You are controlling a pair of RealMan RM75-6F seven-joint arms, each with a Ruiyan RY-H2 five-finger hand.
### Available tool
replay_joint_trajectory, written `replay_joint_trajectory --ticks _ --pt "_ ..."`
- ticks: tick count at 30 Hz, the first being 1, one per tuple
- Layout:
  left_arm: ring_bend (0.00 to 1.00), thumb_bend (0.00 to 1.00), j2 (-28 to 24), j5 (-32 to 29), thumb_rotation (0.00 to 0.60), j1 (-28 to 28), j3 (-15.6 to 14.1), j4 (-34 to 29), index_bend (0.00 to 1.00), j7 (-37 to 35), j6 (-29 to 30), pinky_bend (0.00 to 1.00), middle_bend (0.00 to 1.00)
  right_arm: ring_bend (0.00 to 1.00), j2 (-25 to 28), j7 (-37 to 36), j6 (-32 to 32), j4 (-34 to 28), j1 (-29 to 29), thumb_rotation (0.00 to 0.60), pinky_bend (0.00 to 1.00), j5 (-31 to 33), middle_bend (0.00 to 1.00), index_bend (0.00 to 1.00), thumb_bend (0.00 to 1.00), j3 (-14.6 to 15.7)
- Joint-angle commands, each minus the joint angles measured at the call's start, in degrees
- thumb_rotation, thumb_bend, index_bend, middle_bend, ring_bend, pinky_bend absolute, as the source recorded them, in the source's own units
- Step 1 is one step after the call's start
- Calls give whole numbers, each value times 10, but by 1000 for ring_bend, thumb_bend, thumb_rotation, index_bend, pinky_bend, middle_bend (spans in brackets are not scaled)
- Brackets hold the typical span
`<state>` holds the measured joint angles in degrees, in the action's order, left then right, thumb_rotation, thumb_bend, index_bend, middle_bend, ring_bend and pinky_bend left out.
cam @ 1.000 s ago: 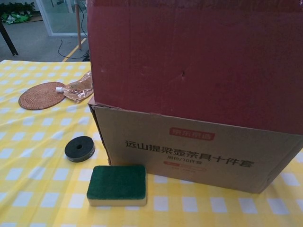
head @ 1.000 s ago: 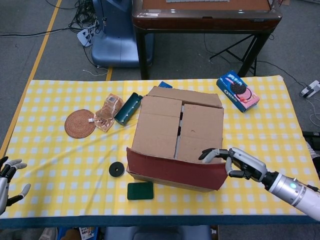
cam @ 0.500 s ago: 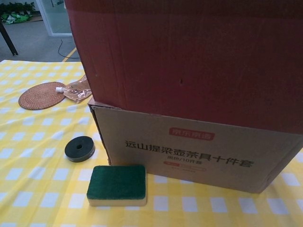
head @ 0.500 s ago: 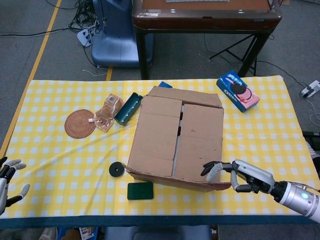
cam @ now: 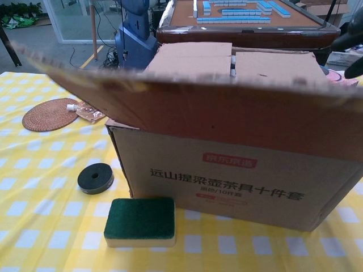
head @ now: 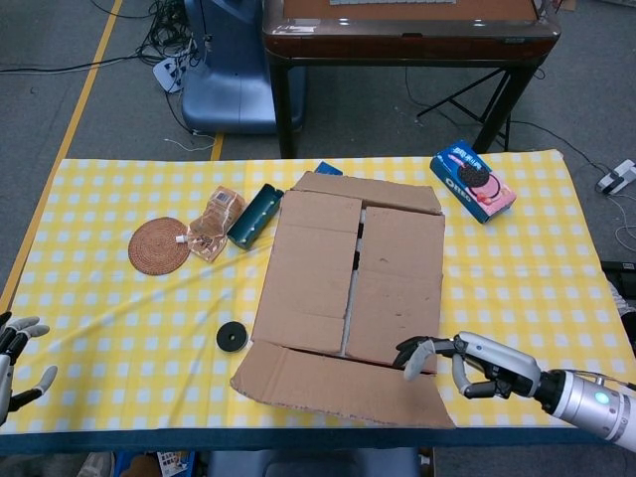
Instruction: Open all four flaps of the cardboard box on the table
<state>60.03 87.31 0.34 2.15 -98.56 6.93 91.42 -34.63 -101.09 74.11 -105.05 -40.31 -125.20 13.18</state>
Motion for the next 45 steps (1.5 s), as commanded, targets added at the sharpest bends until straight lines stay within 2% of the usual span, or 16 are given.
replay_joint_trajectory --ticks 1,3,6,10,13,16,19,25,29,34,36,40,45 --pt "106 276 -1 0 600 -3 0 2 381 4 -4 0 247 104 3 8 3 -1 1 600 125 13 245 372 1000 3" --pt "106 276 -2 3 600 -6 2 2 381 6 -5 0 247 104 7 31 -6 -4 4 600 125 32 245 372 1000 3" --pt "106 276 -8 10 600 -14 5 2 381 5 -10 0 247 104 16 122 -39 -22 19 600 125 82 245 368 1000 -4" --pt "106 276 -21 21 600 -35 6 -5 382 -5 -38 0 247 104 14 369 -92 -72 65 600 125 198 244 337 987 -25" --pt "106 276 -32 30 600 -57 10 -11 382 -19 -63 0 247 104 -6 533 -88 -98 103 600 125 275 241 319 893 -42" --pt "106 276 -37 41 600 -80 20 -11 382 -16 -80 0 248 104 -26 643 -67 -112 133 600 125 324 235 312 821 -54" --pt "107 277 -42 58 600 -115 31 -14 380 -41 -108 0 248 104 -47 736 -38 -122 164 600 125 365 234 311 797 -65" --pt "107 293 -52 98 600 -189 50 -13 369 -89 -165 0 248 104 -59 804 -10 -132 197 600 125 400 234 311 795 -78" --pt "108 385 -51 138 600 -254 58 -11 363 -153 -213 0 248 104 -61 824 1 -134 213 600 125 414 234 311 798 -87" --pt "119 495 -33 178 589 -332 70 -8 379 -197 -258 0 263 104 -61 835 8 -137 226 600 125 428 234 303 840 -100" --pt "121 523 -23 190 544 -357 73 -8 389 -208 -269 0 276 104 -60 839 10 -139 230 600 125 433 234 302 861 -104" --pt "121 535 -5 225 360 -416 72 -6 400 -237 -300 0 281 104 -57 843 18 -145 240 600 125 442 234 301 885 -115" --pt "120 535 15 255 274 -473 72 -3 395 -225 -332 0 281 104 -55 843 24 -149 252 600 125 440 234 301 901 -121"
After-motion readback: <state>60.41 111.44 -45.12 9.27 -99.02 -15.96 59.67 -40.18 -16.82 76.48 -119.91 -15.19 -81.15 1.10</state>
